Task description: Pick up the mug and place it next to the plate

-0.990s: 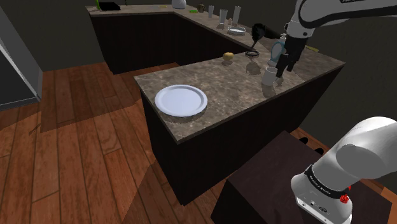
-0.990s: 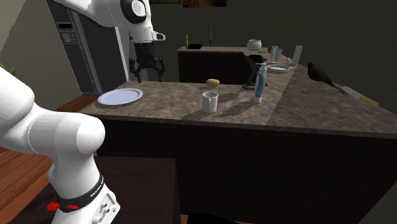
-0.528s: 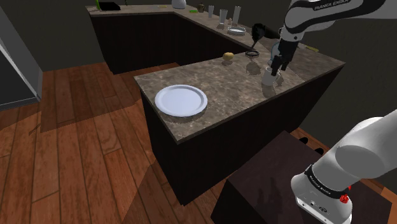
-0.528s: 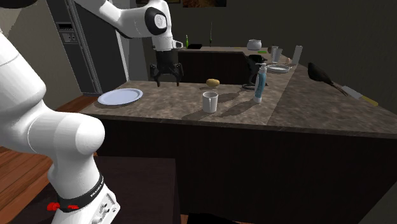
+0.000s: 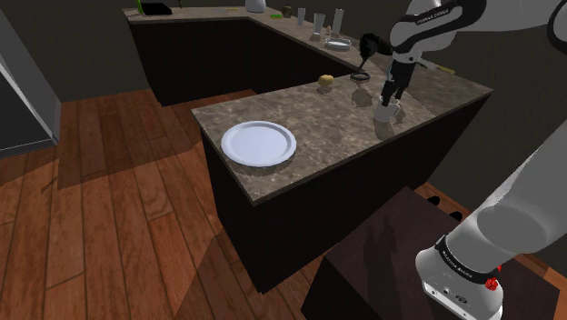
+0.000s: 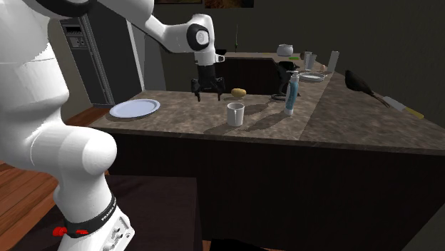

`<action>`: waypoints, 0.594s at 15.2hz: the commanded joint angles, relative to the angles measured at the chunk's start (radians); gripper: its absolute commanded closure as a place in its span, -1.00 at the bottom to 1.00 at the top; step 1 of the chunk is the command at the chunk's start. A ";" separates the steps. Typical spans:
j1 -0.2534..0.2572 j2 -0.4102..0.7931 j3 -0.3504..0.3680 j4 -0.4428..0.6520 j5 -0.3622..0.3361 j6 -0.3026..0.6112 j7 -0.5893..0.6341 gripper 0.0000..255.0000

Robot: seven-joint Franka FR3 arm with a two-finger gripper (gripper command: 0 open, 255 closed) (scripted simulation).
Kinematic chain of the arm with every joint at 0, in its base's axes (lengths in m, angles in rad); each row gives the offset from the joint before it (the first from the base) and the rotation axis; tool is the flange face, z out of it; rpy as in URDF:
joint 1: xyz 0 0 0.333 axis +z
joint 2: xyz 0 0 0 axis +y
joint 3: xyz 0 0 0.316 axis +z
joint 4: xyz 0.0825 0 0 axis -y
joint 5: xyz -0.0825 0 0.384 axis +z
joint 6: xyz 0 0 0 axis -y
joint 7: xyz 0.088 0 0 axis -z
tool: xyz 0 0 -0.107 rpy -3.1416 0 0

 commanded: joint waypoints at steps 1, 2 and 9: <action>-0.016 0.088 -0.010 0.077 0.039 0.008 -0.042 -1.00; -0.027 0.129 -0.013 0.113 0.057 0.011 -0.062 -1.00; -0.110 0.368 -0.006 0.344 0.159 0.010 -0.157 -1.00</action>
